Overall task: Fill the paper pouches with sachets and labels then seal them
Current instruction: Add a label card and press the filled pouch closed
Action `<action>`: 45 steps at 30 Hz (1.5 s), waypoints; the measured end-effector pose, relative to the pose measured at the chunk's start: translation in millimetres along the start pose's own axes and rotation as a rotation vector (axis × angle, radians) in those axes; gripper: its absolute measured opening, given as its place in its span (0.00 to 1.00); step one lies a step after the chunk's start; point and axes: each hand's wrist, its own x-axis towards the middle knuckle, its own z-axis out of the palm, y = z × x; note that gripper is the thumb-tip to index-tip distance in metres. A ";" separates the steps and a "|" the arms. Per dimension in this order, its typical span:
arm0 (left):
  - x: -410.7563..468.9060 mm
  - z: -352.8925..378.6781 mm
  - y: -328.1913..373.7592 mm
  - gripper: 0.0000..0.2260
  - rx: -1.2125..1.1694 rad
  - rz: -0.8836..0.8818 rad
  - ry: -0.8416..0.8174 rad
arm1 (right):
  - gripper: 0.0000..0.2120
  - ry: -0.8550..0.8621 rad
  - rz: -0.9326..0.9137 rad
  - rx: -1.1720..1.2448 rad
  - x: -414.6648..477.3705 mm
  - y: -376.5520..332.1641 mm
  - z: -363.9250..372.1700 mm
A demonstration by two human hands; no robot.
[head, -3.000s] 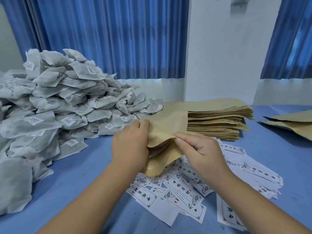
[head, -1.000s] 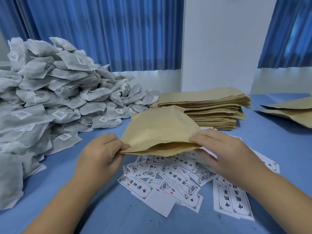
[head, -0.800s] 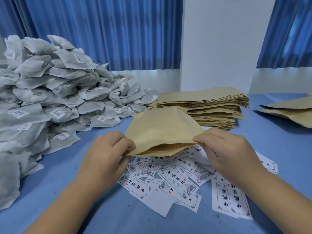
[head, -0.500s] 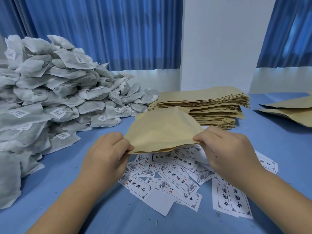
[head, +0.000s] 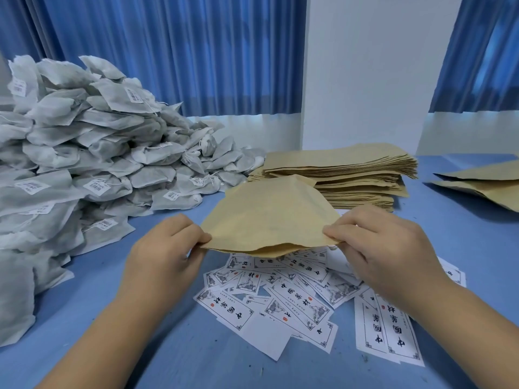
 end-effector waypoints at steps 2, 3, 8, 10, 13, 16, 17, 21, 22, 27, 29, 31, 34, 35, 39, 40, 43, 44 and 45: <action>0.4 1.3 0.4 0.02 0.033 0.002 0.002 | 0.06 0.008 -0.013 -0.011 0.3 -1.3 1.7; 0.7 2.0 0.6 0.02 0.055 0.013 0.000 | 0.06 0.006 -0.015 -0.013 0.7 -2.5 2.4; 2.5 6.5 3.7 0.03 0.112 0.121 -0.047 | 0.08 -0.017 0.029 -0.012 2.7 -5.8 3.0; 3.6 11.2 8.5 0.07 0.123 0.166 -0.075 | 0.09 -0.042 0.054 0.002 2.4 -6.6 3.9; 4.2 19.0 14.0 0.09 0.115 0.236 -0.089 | 0.09 -0.105 0.062 0.008 1.2 -8.7 5.3; 4.3 19.9 11.3 0.13 0.087 0.239 -0.090 | 0.08 -0.168 0.027 0.002 2.7 -11.5 4.9; 3.9 19.4 10.0 0.13 0.080 0.235 -0.086 | 0.08 -0.183 0.007 -0.005 3.8 -13.5 5.7; 2.8 19.0 11.6 0.08 0.076 0.242 -0.095 | 0.11 -0.162 -0.047 -0.034 6.5 -23.8 15.6; 2.4 19.1 13.3 0.08 0.079 0.240 -0.109 | 0.11 -0.153 -0.052 -0.038 6.6 -25.0 18.0; 3.3 23.9 24.0 0.13 0.064 0.268 -0.164 | 0.12 -0.130 0.001 -0.023 6.5 -25.1 20.6; 3.3 27.0 27.0 0.12 0.055 0.308 -0.161 | 0.12 -0.145 0.014 -0.030 6.1 -25.6 20.0; 3.1 28.3 27.2 0.12 0.051 0.315 -0.165 | 0.11 -0.167 0.005 -0.041 6.8 -27.1 18.5; 2.1 27.6 24.8 0.11 0.030 0.302 -0.180 | 0.10 -0.178 -0.050 -0.071 10.0 -32.1 18.9; 1.8 27.8 25.3 0.11 0.031 0.293 -0.182 | 0.09 -0.171 -0.067 -0.082 10.6 -33.7 20.3; 1.7 30.2 34.3 0.04 0.040 0.296 -0.186 | 0.09 -0.126 -0.074 -0.095 10.8 -38.2 26.0; 2.1 30.9 36.8 0.01 0.042 0.308 -0.181 | 0.09 -0.121 -0.066 -0.094 10.2 -39.2 26.8; 4.5 33.9 38.3 0.04 0.049 0.356 -0.156 | 0.08 -0.123 -0.067 -0.112 8.8 -41.7 28.8; 4.7 34.2 37.8 0.06 0.048 0.358 -0.156 | 0.07 -0.123 -0.075 -0.116 8.3 -42.4 29.4; 4.6 33.7 37.2 0.08 0.046 0.358 -0.167 | 0.06 -0.119 -0.086 -0.118 8.1 -42.9 29.8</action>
